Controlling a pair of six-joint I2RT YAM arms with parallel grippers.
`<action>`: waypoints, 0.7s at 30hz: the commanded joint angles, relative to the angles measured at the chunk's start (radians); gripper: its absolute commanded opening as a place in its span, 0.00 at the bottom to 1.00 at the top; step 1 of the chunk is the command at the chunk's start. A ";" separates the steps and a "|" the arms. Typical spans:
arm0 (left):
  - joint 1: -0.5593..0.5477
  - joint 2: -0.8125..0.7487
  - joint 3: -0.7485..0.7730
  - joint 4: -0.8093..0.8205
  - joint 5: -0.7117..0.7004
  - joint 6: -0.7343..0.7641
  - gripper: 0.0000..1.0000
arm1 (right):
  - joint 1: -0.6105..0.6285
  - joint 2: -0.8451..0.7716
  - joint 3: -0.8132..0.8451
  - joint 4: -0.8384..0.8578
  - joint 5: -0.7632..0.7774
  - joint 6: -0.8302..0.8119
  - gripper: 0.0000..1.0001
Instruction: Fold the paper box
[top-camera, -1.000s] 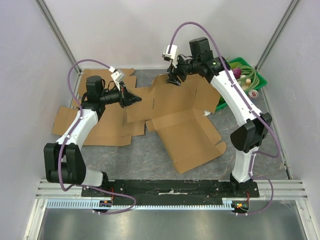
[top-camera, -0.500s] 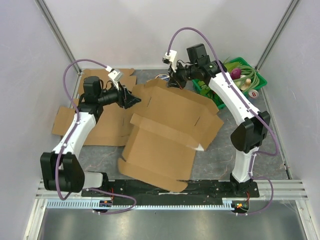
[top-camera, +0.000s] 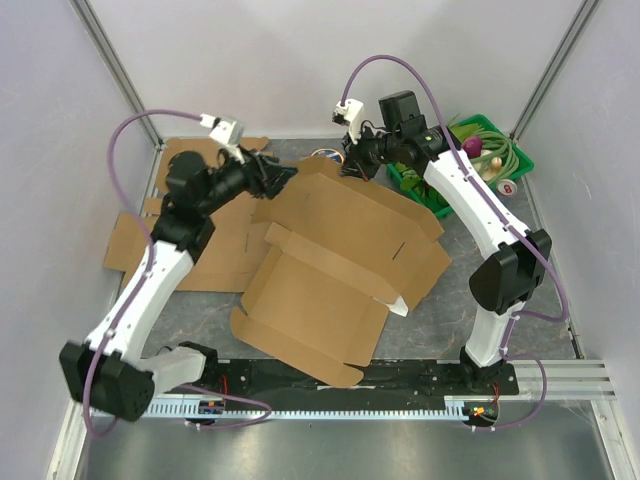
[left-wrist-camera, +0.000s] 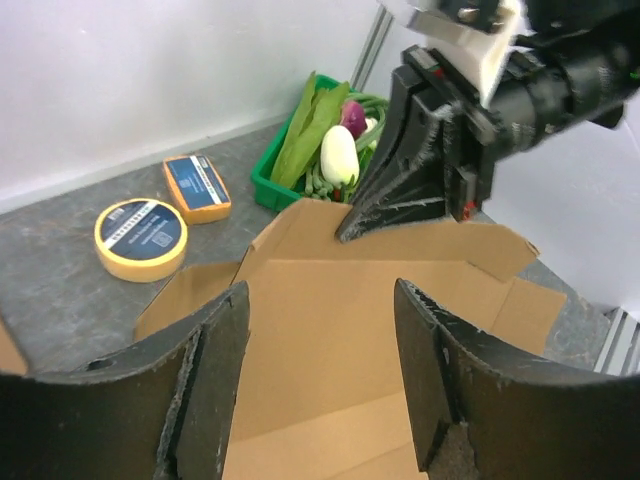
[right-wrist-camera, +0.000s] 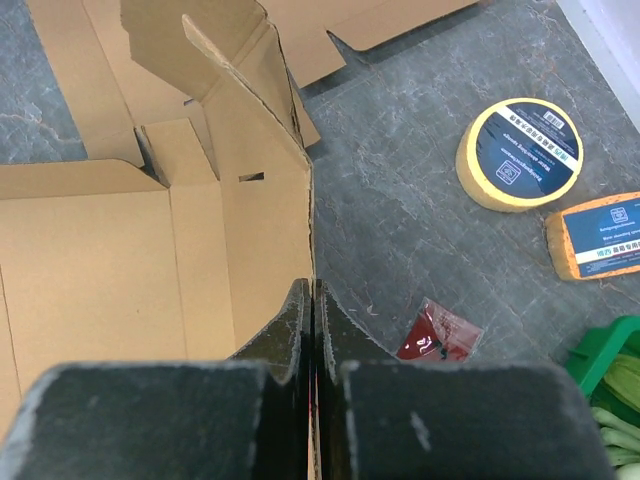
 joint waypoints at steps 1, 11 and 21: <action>-0.058 0.153 0.105 -0.003 -0.135 -0.087 0.66 | 0.003 -0.049 0.009 0.046 0.004 0.022 0.00; -0.137 0.361 0.282 -0.086 -0.085 0.002 0.47 | 0.005 -0.057 0.025 0.056 0.007 0.033 0.00; -0.171 0.370 0.257 -0.075 -0.085 -0.068 0.18 | 0.049 -0.062 0.041 0.215 0.105 0.209 0.00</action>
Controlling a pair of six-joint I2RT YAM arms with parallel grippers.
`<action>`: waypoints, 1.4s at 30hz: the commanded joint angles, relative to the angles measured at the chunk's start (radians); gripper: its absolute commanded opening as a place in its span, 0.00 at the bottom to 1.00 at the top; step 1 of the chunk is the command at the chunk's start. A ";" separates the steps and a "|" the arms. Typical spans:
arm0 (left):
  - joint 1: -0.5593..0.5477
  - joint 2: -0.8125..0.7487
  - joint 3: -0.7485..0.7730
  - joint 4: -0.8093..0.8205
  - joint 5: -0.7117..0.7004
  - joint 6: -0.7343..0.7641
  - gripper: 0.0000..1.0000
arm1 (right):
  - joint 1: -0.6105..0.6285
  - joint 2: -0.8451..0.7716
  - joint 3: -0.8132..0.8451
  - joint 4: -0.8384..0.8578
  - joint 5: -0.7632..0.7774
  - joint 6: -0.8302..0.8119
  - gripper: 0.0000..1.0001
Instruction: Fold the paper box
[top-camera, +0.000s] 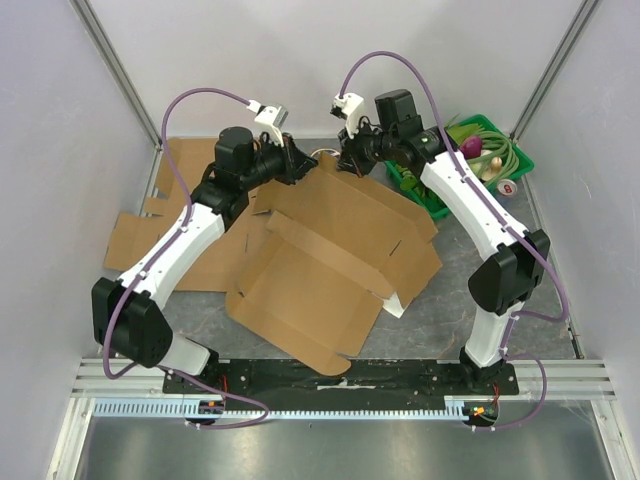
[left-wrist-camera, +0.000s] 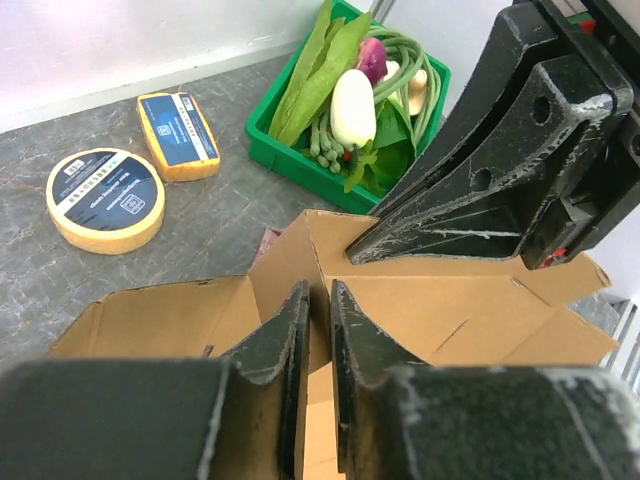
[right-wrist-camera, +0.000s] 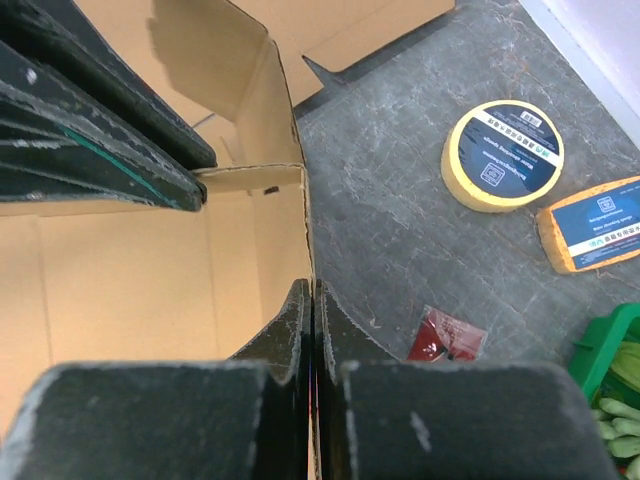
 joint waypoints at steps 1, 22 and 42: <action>-0.008 0.009 0.014 0.023 0.053 -0.063 0.25 | 0.037 -0.061 0.042 0.153 0.038 0.114 0.00; -0.635 -0.505 -0.797 0.394 -0.335 -0.192 0.37 | 0.075 -0.058 0.133 0.043 0.231 0.310 0.00; -0.908 0.389 -0.387 0.364 -0.849 -0.236 0.35 | 0.080 -0.132 0.182 -0.020 0.355 0.379 0.00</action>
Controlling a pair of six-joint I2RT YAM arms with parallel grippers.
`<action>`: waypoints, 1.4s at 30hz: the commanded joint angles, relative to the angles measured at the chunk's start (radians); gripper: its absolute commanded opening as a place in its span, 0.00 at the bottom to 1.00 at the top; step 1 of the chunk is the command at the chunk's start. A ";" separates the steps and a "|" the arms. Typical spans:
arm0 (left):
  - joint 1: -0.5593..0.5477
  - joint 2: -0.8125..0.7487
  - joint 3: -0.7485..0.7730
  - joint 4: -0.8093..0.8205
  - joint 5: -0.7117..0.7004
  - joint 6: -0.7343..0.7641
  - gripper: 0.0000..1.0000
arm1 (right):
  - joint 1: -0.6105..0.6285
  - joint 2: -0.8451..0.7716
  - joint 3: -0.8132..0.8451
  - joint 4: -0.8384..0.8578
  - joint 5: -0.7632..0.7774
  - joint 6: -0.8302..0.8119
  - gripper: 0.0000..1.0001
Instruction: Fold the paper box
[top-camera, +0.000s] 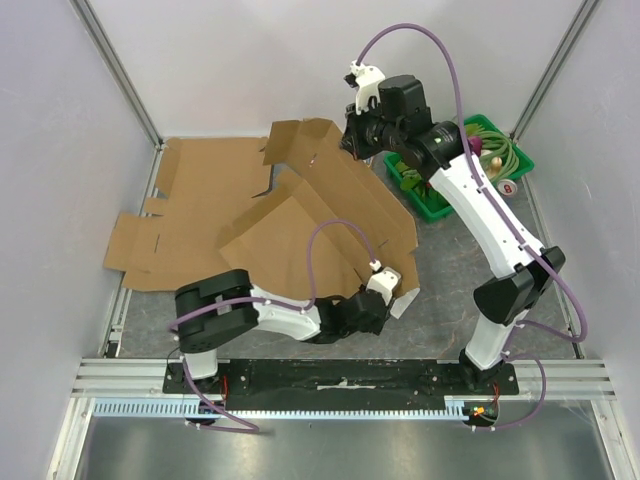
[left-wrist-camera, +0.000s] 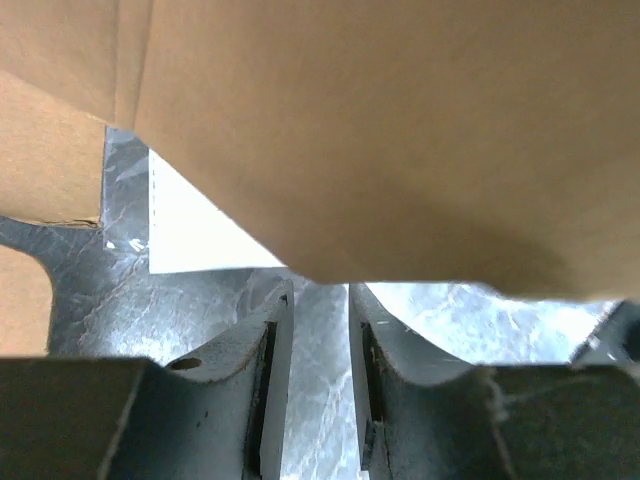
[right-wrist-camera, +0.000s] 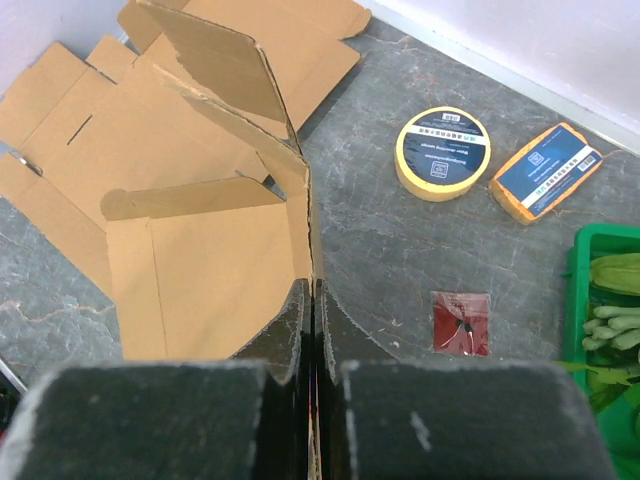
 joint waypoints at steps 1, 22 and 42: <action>-0.039 0.074 0.103 -0.011 -0.175 -0.024 0.35 | 0.003 -0.078 0.050 0.015 0.025 0.028 0.00; 0.136 0.389 0.660 -0.169 0.004 0.315 0.57 | -0.002 -0.121 -0.102 0.072 0.086 -0.067 0.00; 0.004 -0.538 0.002 -0.304 0.773 0.240 0.68 | -0.074 -0.187 -0.217 -0.017 -0.210 -0.085 0.00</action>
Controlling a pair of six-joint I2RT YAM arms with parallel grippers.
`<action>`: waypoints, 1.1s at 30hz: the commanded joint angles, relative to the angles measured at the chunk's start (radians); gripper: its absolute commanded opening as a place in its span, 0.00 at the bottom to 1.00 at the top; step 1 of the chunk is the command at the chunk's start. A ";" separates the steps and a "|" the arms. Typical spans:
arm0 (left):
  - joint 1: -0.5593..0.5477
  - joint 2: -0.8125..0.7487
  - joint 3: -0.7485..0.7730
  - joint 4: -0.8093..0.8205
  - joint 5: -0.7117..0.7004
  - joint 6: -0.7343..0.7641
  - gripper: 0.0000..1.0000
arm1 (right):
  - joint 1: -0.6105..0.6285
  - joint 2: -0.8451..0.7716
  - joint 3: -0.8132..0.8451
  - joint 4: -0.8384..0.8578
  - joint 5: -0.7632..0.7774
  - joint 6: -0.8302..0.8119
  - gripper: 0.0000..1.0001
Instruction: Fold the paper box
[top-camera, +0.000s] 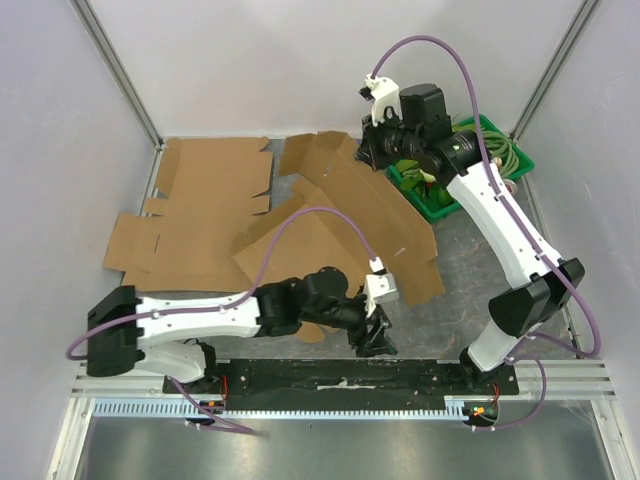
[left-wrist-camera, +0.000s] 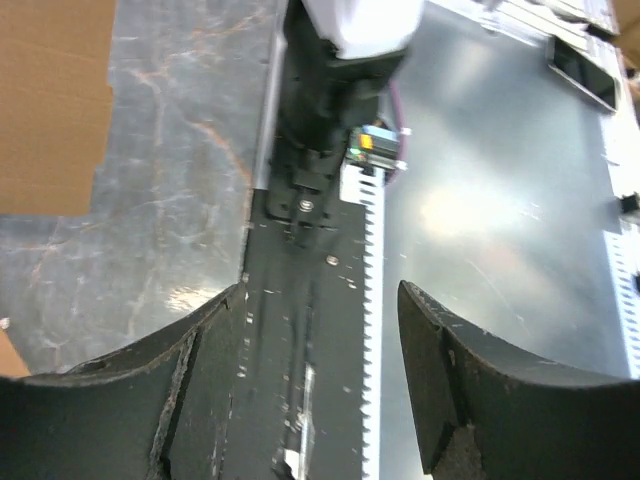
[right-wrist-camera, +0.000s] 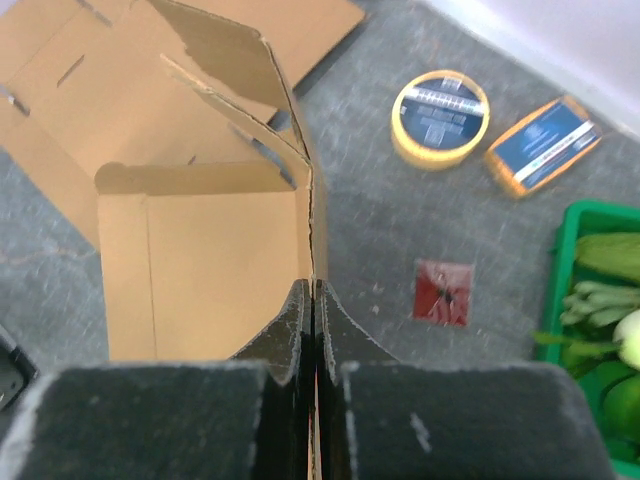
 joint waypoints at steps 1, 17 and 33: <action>-0.001 -0.173 -0.045 -0.122 0.112 0.018 0.68 | -0.004 -0.098 -0.110 -0.021 -0.103 0.007 0.00; 0.145 -0.504 -0.068 -0.291 -0.241 -0.072 0.70 | -0.206 0.003 -0.306 0.407 -0.007 -0.289 0.00; 0.286 -0.676 -0.106 -0.386 -0.366 -0.138 0.77 | -0.168 0.229 0.012 0.437 0.159 -0.528 0.00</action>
